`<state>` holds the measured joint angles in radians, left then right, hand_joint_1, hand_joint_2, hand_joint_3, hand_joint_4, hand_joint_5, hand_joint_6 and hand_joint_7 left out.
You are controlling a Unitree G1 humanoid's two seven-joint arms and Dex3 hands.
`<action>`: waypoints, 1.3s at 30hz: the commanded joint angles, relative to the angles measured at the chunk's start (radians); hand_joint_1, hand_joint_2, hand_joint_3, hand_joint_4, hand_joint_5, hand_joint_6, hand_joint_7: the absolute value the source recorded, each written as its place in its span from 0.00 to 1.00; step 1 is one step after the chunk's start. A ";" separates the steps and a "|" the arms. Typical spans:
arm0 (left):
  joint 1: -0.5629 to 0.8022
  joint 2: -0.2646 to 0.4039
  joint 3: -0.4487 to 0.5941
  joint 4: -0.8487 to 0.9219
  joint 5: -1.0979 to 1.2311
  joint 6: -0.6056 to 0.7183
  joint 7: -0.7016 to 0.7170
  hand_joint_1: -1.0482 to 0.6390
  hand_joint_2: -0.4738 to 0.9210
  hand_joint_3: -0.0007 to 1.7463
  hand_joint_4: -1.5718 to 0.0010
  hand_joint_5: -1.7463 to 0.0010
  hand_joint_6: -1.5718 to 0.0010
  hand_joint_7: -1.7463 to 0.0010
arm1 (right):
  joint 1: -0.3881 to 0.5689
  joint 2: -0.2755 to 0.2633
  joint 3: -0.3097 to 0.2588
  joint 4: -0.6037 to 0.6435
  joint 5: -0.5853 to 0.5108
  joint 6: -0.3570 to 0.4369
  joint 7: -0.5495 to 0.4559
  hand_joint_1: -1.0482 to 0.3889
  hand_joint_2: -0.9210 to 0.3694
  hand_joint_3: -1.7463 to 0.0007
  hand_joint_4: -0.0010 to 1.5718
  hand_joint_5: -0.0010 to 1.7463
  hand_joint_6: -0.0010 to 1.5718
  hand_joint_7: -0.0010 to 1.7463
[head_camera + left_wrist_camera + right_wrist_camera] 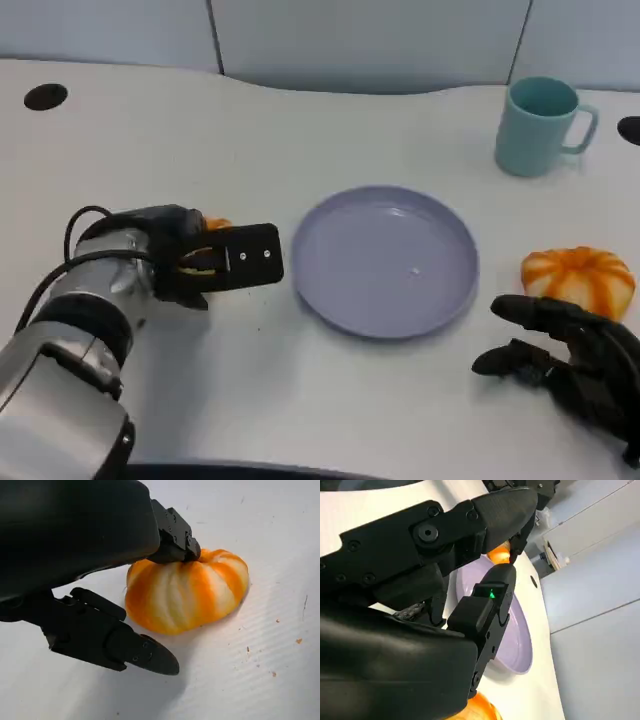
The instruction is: Grasp the bread from the table and place it into the plate.
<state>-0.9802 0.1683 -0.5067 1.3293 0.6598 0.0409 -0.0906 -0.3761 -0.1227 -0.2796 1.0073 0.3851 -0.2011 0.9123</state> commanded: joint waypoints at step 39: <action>0.022 -0.027 -0.080 0.030 0.059 -0.046 0.173 0.29 0.88 0.00 0.87 0.93 0.80 1.00 | 0.034 -0.008 -0.015 0.022 0.002 0.015 0.007 0.47 0.00 0.99 0.52 0.46 0.67 0.03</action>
<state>-0.9637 0.1350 -0.5855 1.3519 0.7117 -0.0069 0.0686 -0.3749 -0.1224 -0.2905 1.0106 0.3913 -0.1997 0.9253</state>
